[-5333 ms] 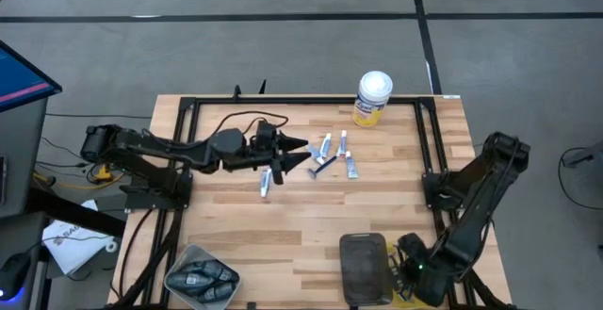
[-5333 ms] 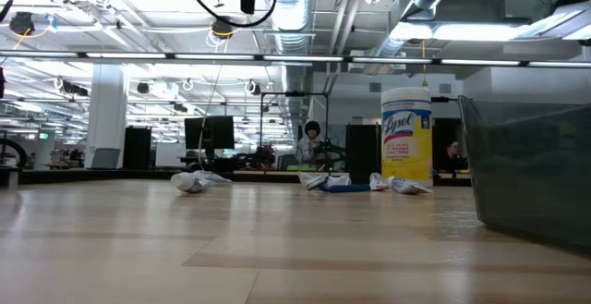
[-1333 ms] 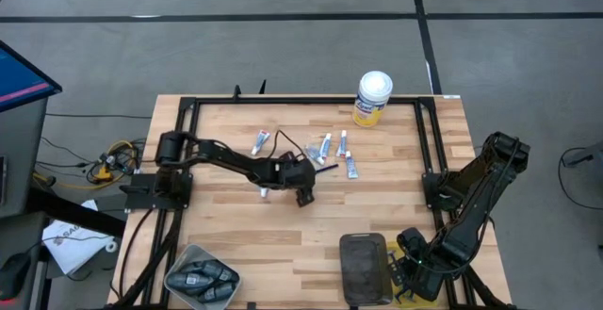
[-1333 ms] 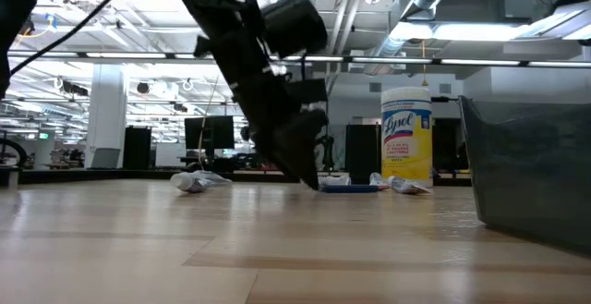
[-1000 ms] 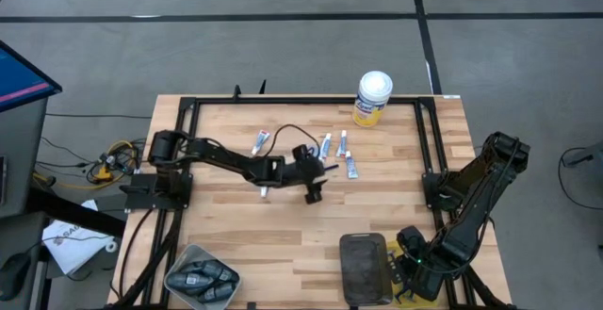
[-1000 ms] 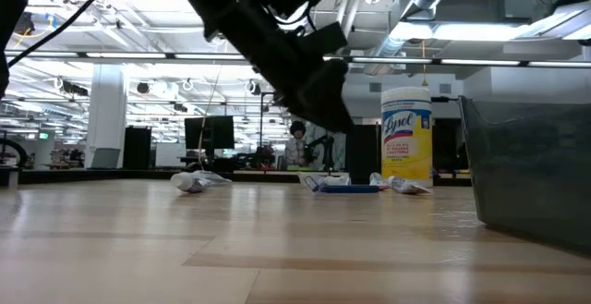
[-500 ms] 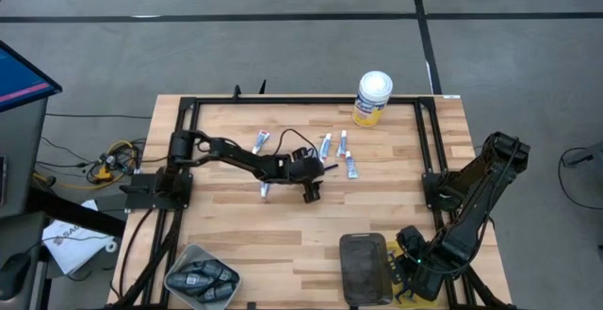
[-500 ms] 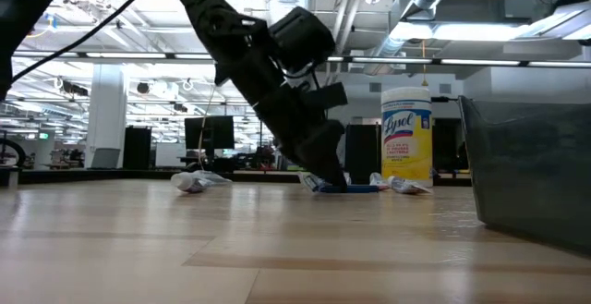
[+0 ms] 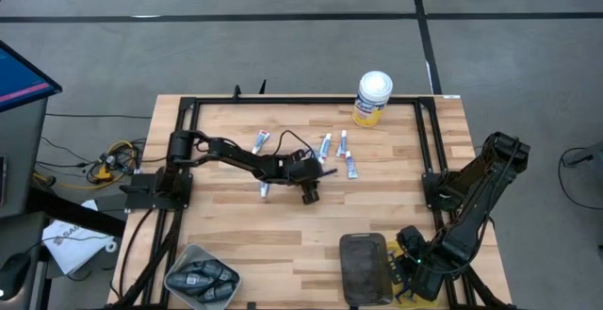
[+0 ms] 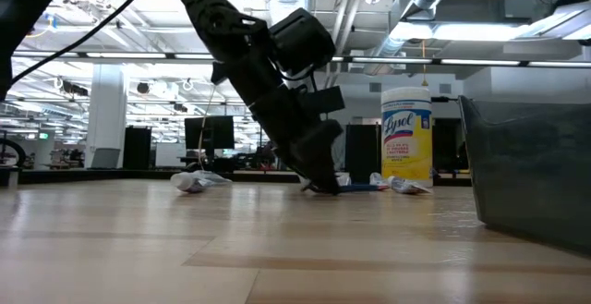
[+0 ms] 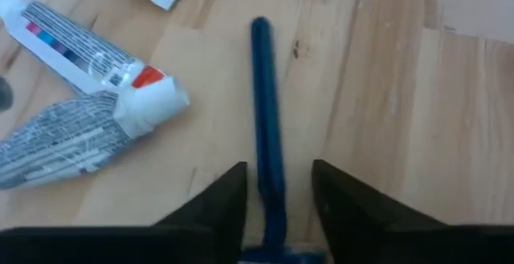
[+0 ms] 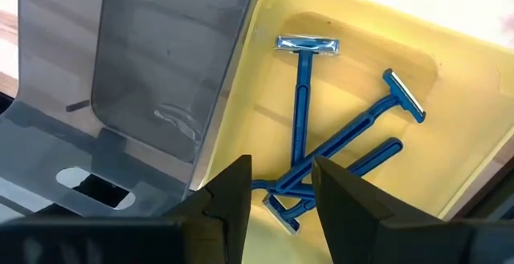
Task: Pick & Place Travel size toiletries
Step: Put the razor into the yellow bin
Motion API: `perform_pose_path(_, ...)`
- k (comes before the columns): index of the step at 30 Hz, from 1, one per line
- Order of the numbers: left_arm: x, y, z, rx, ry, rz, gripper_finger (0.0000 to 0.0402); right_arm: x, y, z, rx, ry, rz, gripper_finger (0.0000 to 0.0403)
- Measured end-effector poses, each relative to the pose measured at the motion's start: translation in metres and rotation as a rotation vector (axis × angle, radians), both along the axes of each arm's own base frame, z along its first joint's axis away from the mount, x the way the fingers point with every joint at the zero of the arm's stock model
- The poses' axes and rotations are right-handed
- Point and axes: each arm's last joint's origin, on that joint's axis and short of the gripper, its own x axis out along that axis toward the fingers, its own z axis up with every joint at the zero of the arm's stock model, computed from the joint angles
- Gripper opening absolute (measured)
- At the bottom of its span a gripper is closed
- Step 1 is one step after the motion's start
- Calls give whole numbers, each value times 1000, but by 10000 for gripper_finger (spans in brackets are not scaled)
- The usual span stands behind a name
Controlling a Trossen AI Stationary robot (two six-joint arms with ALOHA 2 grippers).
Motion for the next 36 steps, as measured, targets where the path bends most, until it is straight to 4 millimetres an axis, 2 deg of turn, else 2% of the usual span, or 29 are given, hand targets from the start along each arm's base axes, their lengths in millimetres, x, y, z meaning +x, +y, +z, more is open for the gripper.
perform_pose_path(7, -1, 1, -3, -59, 19, -26, 24, 0, 0, 0, -3, 2, 0, 124)
perform_pose_path(12, -2, 1, -1, -94, 6, 1, 24, 0, 0, 0, -6, -2, 14, 124)
perform_pose_path(18, -7, -1, 12, -114, 6, -5, 22, 4, -1, 1, -28, -58, 5, 124)
perform_pose_path(26, -11, -3, 63, -151, -153, 35, 22, 14, -8, 3, -166, -273, -64, 124)
perform_pose_path(30, -19, -8, 100, -159, -262, 20, 22, 21, -18, 6, -269, -364, -91, 124)
perform_pose_path(36, -41, -16, 159, -178, -428, -1, 22, 37, -45, 24, -426, -454, 24, 143)
